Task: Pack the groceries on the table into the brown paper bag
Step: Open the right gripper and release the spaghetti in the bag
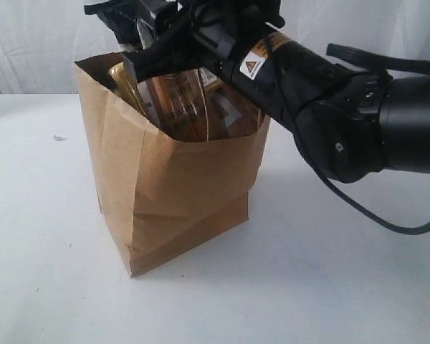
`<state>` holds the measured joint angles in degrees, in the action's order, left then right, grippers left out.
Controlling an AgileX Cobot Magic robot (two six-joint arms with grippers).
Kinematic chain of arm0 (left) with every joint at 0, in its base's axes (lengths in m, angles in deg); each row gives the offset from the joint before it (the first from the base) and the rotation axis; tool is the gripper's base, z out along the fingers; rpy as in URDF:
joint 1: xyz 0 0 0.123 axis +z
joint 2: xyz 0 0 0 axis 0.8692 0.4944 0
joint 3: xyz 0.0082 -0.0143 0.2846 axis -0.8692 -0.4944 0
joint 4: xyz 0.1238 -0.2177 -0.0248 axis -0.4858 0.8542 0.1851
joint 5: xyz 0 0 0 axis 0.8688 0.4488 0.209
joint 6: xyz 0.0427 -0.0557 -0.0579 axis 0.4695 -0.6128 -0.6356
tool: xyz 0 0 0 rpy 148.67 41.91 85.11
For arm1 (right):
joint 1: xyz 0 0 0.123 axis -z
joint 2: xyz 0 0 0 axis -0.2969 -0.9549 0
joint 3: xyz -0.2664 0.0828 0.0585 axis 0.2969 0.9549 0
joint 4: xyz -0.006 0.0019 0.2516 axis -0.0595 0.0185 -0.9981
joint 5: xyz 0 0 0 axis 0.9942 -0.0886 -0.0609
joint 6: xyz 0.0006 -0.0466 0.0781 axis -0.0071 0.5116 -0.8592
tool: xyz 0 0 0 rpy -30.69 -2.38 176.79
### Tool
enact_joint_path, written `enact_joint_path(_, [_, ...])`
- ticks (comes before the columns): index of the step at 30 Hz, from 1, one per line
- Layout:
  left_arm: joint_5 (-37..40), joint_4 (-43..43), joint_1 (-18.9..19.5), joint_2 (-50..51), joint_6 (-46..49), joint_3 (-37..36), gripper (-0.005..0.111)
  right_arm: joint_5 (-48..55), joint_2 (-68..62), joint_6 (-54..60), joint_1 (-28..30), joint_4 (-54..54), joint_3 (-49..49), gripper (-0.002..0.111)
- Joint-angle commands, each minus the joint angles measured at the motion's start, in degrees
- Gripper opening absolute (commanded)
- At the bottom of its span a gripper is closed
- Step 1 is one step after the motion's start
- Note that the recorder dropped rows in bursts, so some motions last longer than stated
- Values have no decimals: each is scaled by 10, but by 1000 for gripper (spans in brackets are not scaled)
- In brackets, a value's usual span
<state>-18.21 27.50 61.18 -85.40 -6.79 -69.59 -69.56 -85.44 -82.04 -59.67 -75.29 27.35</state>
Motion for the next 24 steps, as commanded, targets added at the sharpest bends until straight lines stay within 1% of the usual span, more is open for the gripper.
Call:
enact_joint_path(1, [-3,4,-2,-1,1,-3,0,-11,7,4,3,-3,-15,47])
enact_joint_path(4, [-3,4,-2,-1,1,-3,0,8,7,4,3,-3,-15,47])
enact_joint_path(8, [-3,4,-2,-1,1,-3,0,78,7,4,3,-4,-15,47])
enact_joint_path(17, [-3,4,-2,-1,1,-3,0,17,11,4,3,-4,-15,47])
enact_joint_path(22, [-3,4,-2,-1,1,-3,0,34,25,4,3,-9,-15,47])
enact_joint_path(24, [-3,4,-2,-1,1,-3,0,57,33,4,3,-37,-17,47])
